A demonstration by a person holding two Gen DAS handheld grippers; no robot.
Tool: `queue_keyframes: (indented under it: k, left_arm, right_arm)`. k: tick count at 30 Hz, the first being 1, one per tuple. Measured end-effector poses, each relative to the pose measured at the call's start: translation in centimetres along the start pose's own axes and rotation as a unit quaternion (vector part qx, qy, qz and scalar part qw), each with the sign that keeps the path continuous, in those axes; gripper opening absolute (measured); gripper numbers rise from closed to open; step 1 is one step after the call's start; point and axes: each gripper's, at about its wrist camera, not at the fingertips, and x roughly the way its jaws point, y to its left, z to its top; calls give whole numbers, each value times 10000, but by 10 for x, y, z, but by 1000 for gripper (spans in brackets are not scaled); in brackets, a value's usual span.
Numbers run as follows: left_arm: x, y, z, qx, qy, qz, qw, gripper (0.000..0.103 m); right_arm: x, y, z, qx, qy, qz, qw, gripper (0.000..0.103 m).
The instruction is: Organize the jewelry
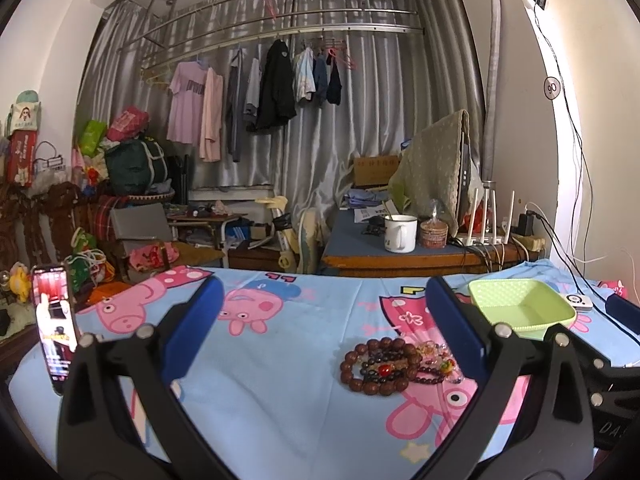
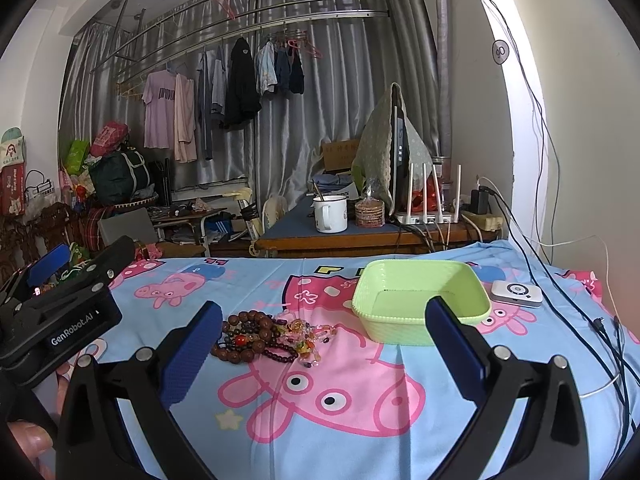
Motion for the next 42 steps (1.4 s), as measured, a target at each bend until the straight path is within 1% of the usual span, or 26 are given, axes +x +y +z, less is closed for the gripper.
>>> queue_keyframes:
  k: [12,18,28,42]
  left_arm:
    - [1,-3,6,47,-83,-6,10000,97]
    - [1,-2,10,33,-123,56,9999,97]
    - [2,3,10,15,-93,162,9998,97]
    - [-1,13,5,23,-51,180,9998,97]
  right_arm:
    - [3,0,-1,28,7,-1,10000,73]
    - [3,0,0,24,10,-4,10000,73]
    - [4,-1,-1,21,24,2,10000,73]
    - [5,-2,-2,24,37,1,10000,73]
